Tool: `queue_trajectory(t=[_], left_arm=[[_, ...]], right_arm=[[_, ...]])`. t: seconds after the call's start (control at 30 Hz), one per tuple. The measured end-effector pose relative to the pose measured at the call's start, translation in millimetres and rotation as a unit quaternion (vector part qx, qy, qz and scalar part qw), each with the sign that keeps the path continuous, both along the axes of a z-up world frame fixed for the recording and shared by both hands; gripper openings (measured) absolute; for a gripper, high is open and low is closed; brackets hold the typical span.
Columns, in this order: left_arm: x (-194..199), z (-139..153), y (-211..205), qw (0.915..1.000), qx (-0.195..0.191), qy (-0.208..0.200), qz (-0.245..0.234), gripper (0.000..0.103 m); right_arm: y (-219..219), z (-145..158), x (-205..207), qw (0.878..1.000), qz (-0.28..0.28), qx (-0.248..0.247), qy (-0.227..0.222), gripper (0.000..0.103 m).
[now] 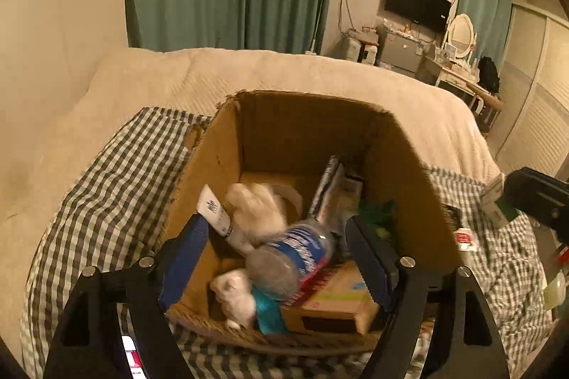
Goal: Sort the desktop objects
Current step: 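Drop the tissue and green snack bag into the cardboard box, then grasp the white comb with the left gripper while the right grasps the green medicine box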
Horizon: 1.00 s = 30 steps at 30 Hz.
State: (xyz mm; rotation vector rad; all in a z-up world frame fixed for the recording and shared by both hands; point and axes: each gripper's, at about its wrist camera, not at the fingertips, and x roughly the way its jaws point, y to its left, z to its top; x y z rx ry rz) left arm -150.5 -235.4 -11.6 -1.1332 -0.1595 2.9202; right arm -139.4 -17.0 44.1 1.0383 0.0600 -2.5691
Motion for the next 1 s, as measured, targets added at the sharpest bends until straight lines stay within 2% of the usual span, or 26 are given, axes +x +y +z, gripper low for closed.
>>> queue_trajectory(t=[0.13,0.27,0.33,0.47,0.53,0.77,1.0], left_arm=[[20.7,24.1,30.4,0.9997,0.010,0.014,-0.019,0.088],[39.9,46.6,72.4,0.9985,0.020,0.028,-0.042,0.090],[47.6,54.9,97.1,0.9976,0.033,0.030,-0.054,0.094],[57.4,62.5,150.0,0.9956,0.043,0.031,-0.078,0.096],[59.4,59.1,180.2,0.9950,0.038,0.023,-0.089,0.101],[53.5,20.5,257.7,0.9912,0.012,0.004,-0.132,0.101],[29.8,-41.0,283.5,0.9891,0.013,-0.017,-0.146,0.101]], right_arm=[[33.8,22.1,36.7,0.999,-0.022,0.002,0.034,0.065],[71.8,43.0,70.1,0.995,-0.056,0.036,0.073,0.065],[93.6,52.1,82.3,0.993,-0.073,0.047,0.083,0.065],[144.8,61.1,107.7,0.987,-0.112,0.056,0.099,0.075],[164.2,61.9,114.1,0.985,-0.126,0.057,0.101,0.077],[230.7,43.9,113.6,0.979,-0.172,0.052,0.093,0.089],[292.1,-5.6,92.6,0.976,-0.202,0.036,0.074,0.091]])
